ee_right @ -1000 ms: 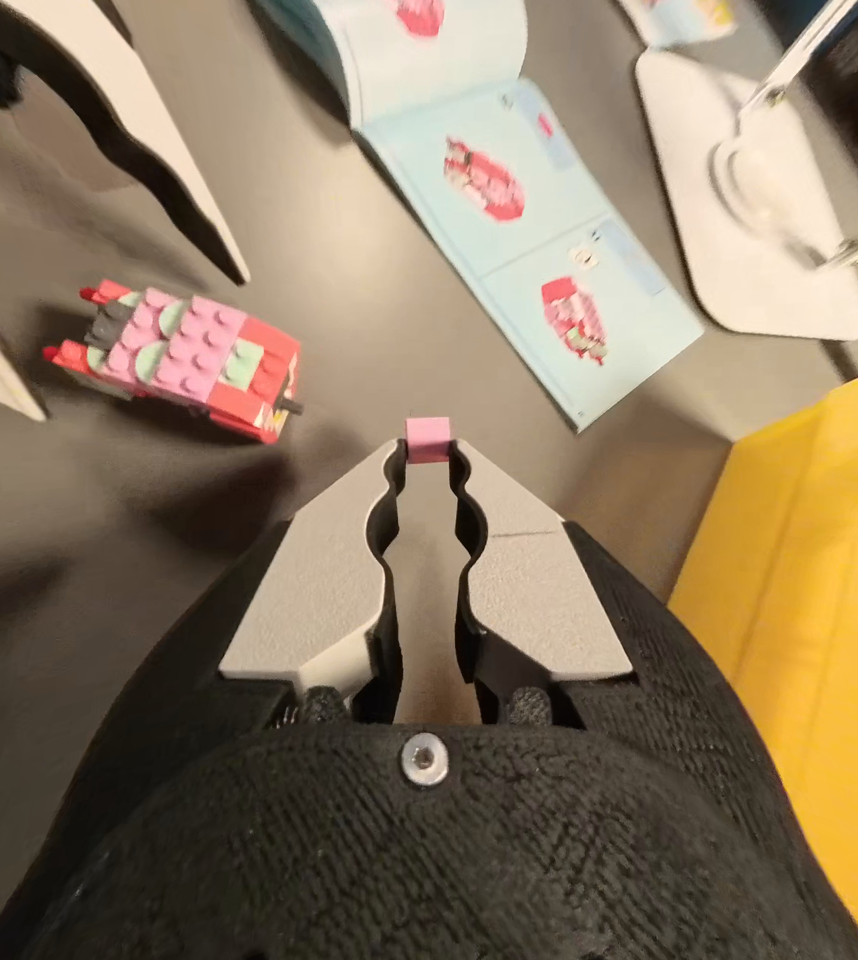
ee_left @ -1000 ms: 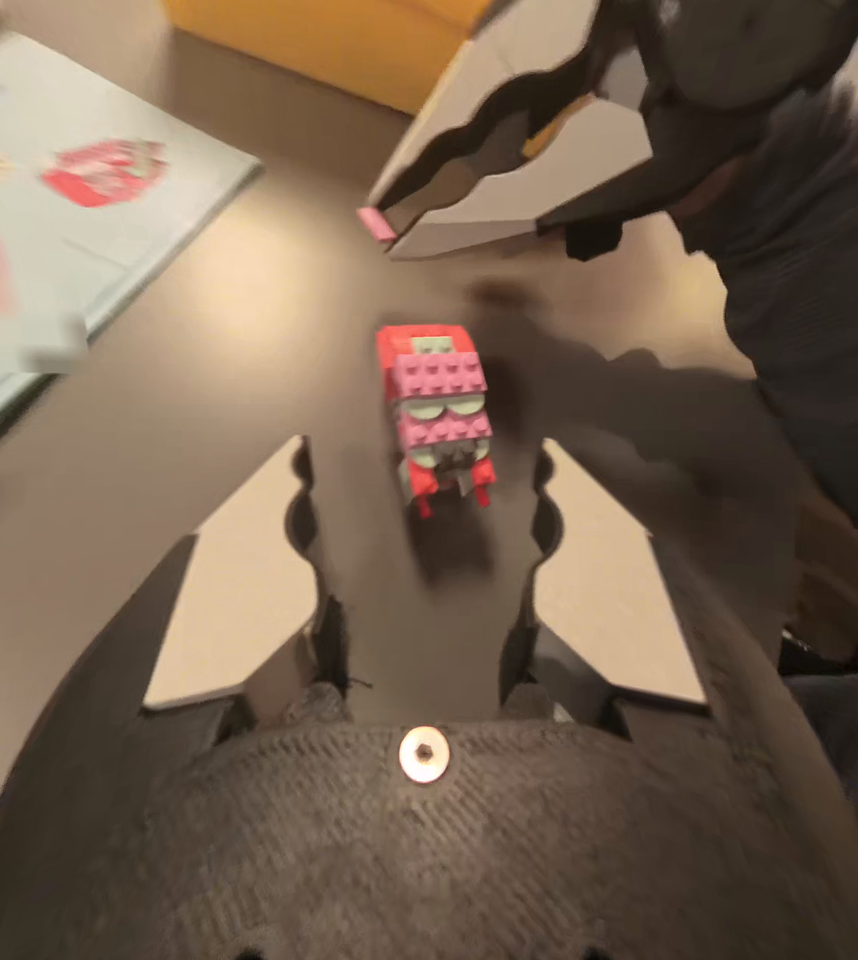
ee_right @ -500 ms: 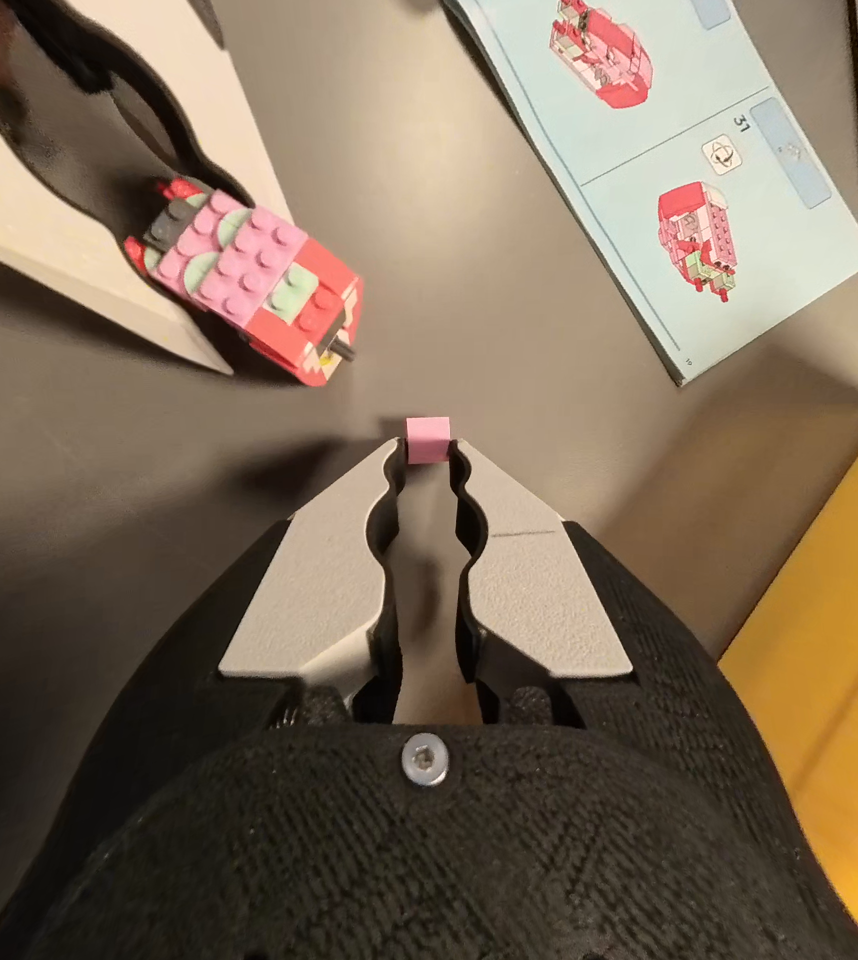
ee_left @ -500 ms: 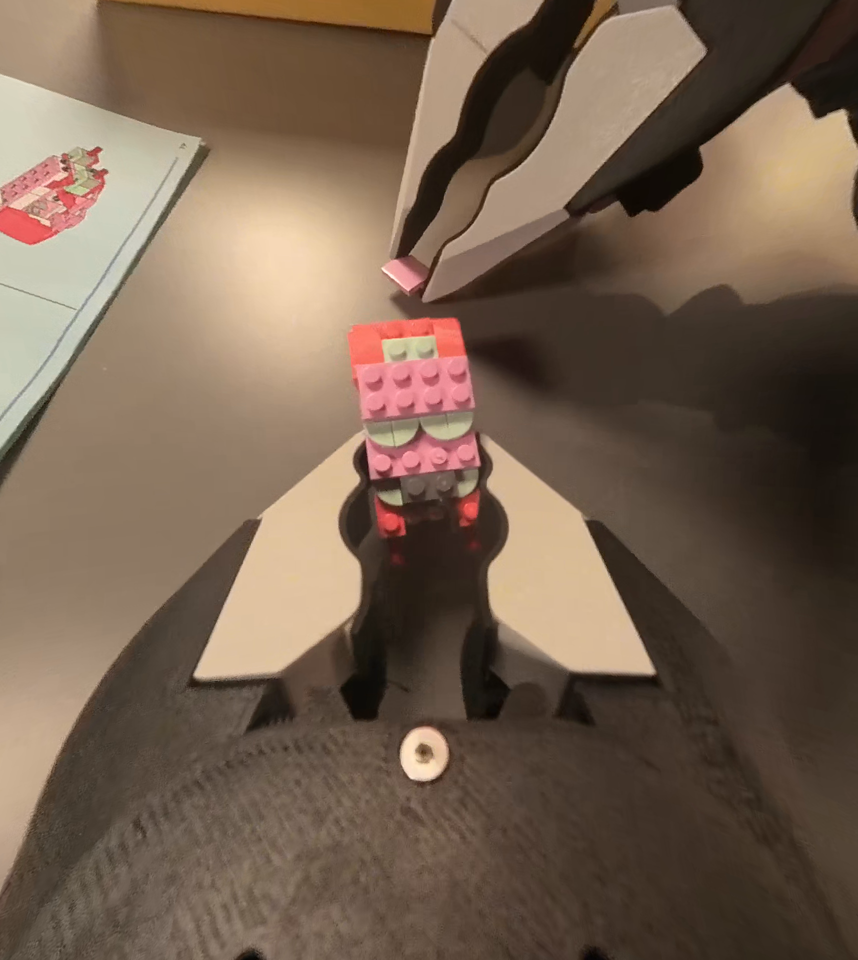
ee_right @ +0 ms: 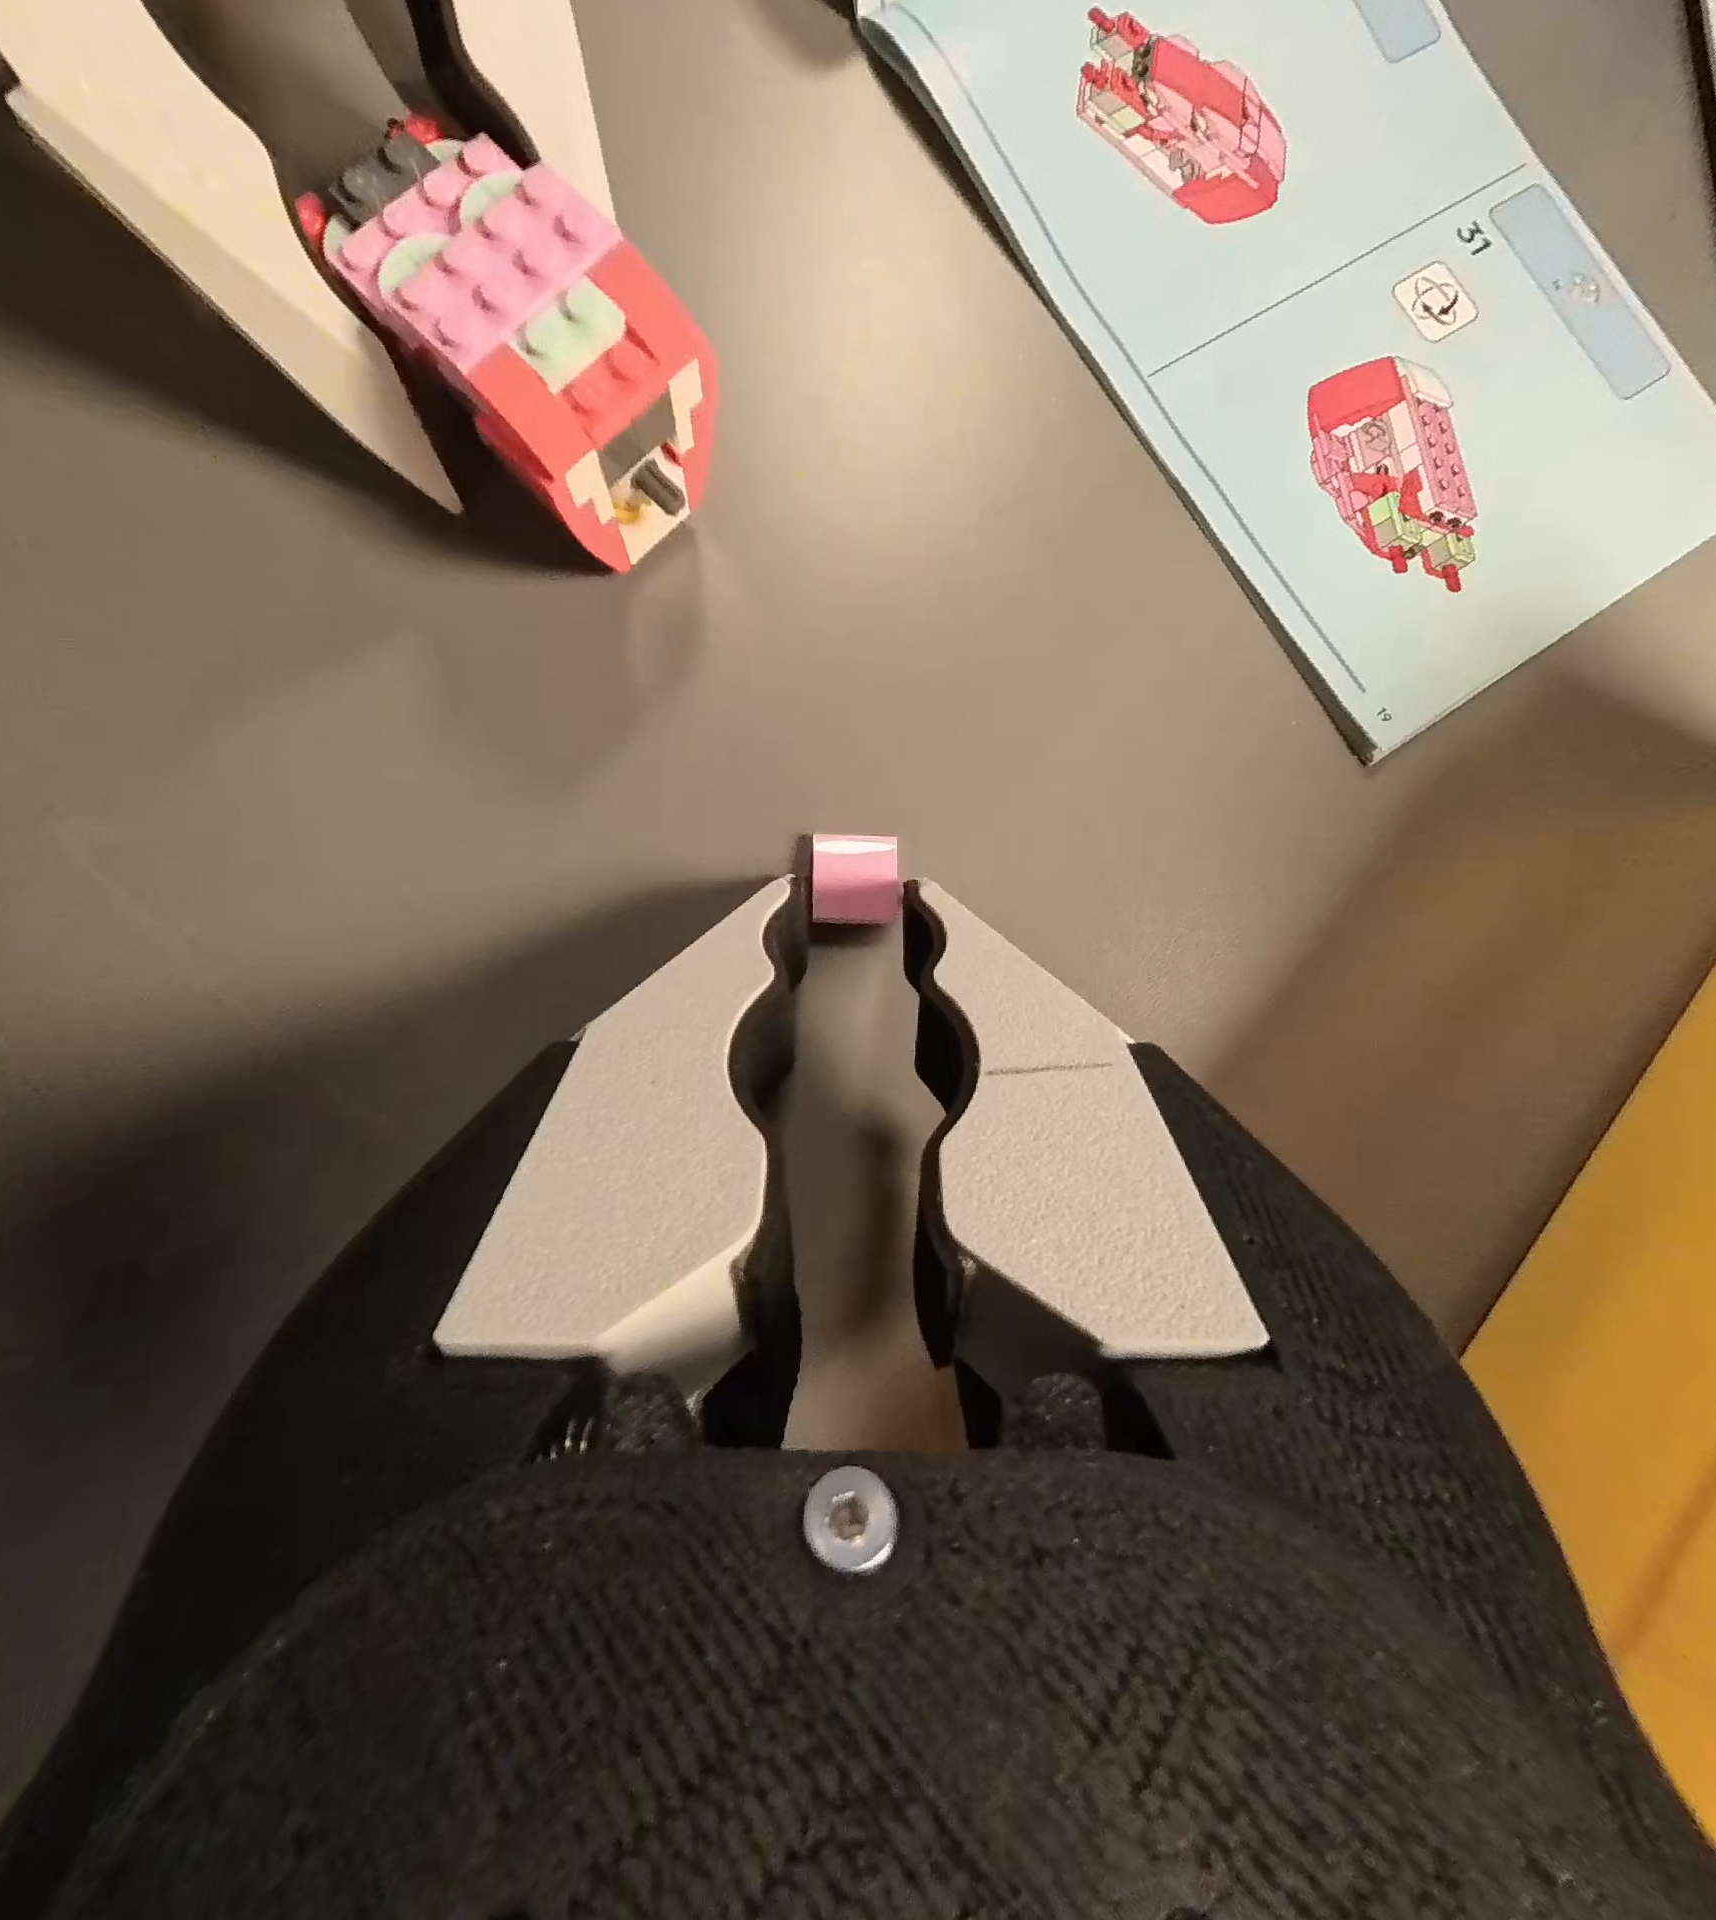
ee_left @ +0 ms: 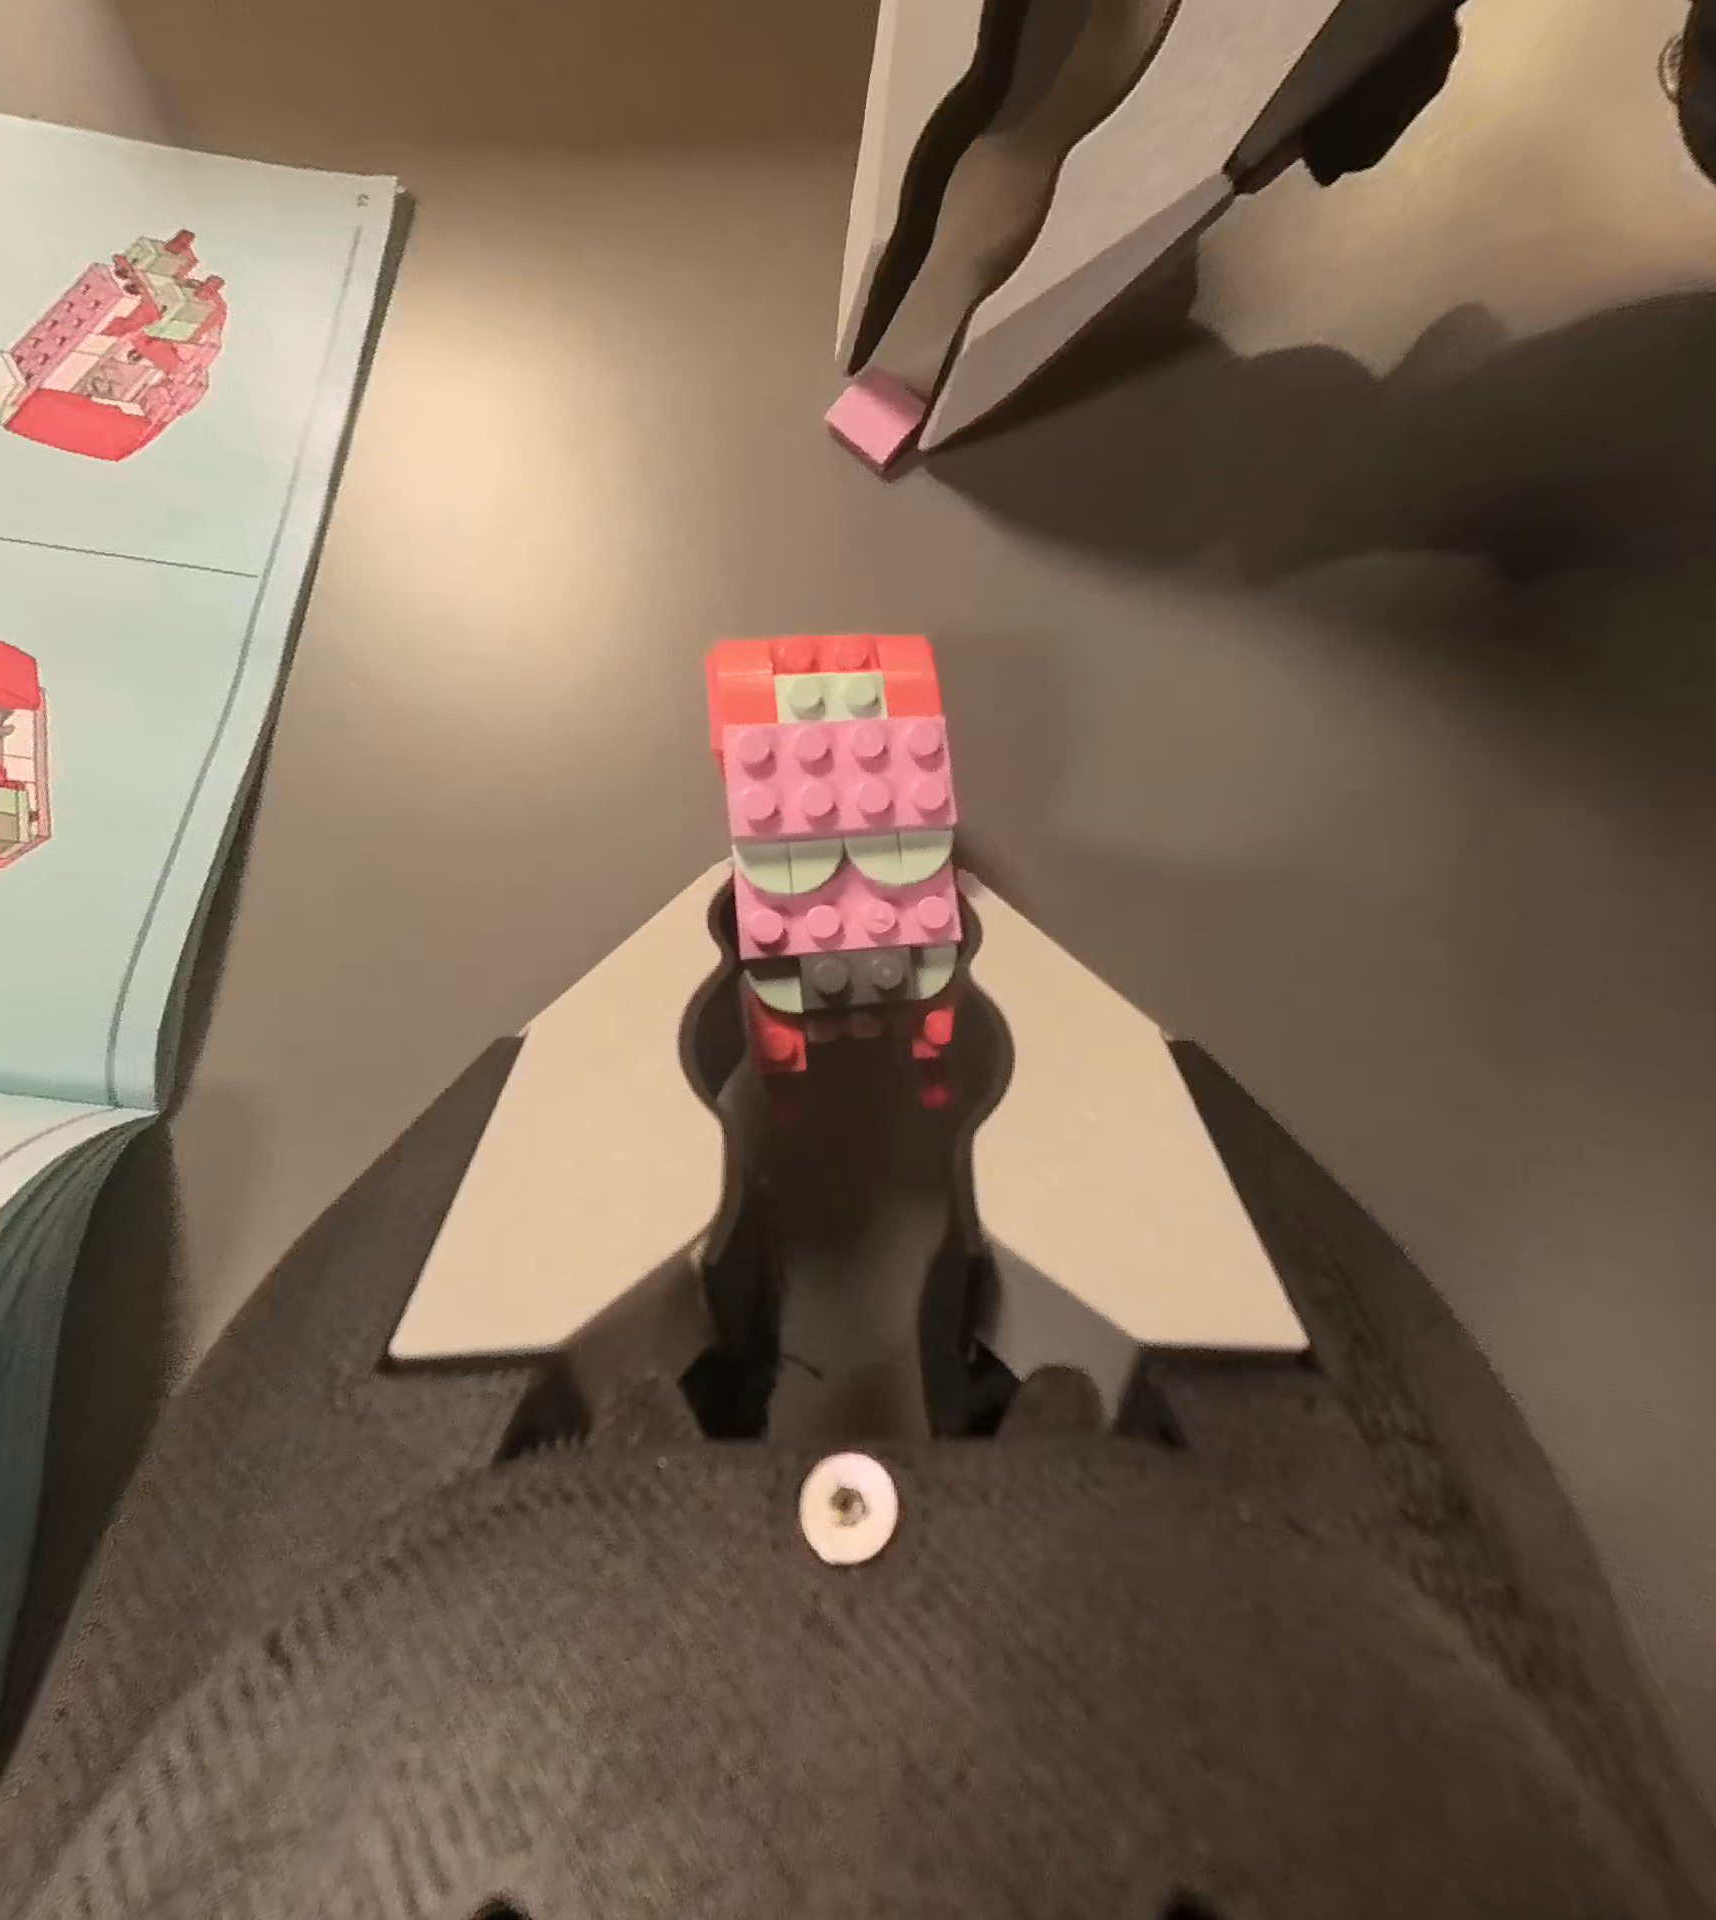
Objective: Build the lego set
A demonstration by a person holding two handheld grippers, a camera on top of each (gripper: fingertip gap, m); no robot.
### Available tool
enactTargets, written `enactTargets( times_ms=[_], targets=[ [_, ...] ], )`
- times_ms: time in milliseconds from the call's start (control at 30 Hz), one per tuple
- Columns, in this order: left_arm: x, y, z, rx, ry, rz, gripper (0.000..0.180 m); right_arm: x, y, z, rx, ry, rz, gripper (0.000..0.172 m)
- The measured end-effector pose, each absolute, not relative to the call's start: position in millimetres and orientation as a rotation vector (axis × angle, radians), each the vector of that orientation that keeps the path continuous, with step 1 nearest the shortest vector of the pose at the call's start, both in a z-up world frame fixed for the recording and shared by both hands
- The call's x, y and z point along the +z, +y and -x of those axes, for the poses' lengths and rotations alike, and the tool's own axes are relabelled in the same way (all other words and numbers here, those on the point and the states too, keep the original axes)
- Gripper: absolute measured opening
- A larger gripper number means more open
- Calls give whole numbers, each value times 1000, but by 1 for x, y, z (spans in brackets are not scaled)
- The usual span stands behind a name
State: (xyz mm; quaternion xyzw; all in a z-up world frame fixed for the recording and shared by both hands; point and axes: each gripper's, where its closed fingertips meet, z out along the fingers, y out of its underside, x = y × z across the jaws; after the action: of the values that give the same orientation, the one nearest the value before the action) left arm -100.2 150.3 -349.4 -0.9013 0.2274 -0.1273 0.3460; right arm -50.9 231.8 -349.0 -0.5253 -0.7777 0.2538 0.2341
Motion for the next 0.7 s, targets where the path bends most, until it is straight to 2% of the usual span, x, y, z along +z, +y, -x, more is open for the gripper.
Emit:
enactTargets(
  times_ms=[133,200,267,367,467,533,700],
  targets=[
    [-349,150,100,-348,581,2317,36,-349,233,51,728,-2121,1454,18],
    [-349,151,99,-353,574,2296,52,-349,233,51,757,-2113,1467,18],
    [-349,153,100,-336,571,2277,57,-349,232,52,793,-2108,1476,16],
    [-350,153,100,-314,571,2260,54,-349,228,55,844,-2101,1485,14],
    [-350,153,97,-324,570,2233,37,-349,227,54,852,-2109,1480,15],
    [-350,152,96,-325,584,2230,36,-347,226,57,854,-2102,1453,14],
    [-348,146,89,-375,630,2214,34,-301,206,81,1144,-1910,1311,15]
  ],
)
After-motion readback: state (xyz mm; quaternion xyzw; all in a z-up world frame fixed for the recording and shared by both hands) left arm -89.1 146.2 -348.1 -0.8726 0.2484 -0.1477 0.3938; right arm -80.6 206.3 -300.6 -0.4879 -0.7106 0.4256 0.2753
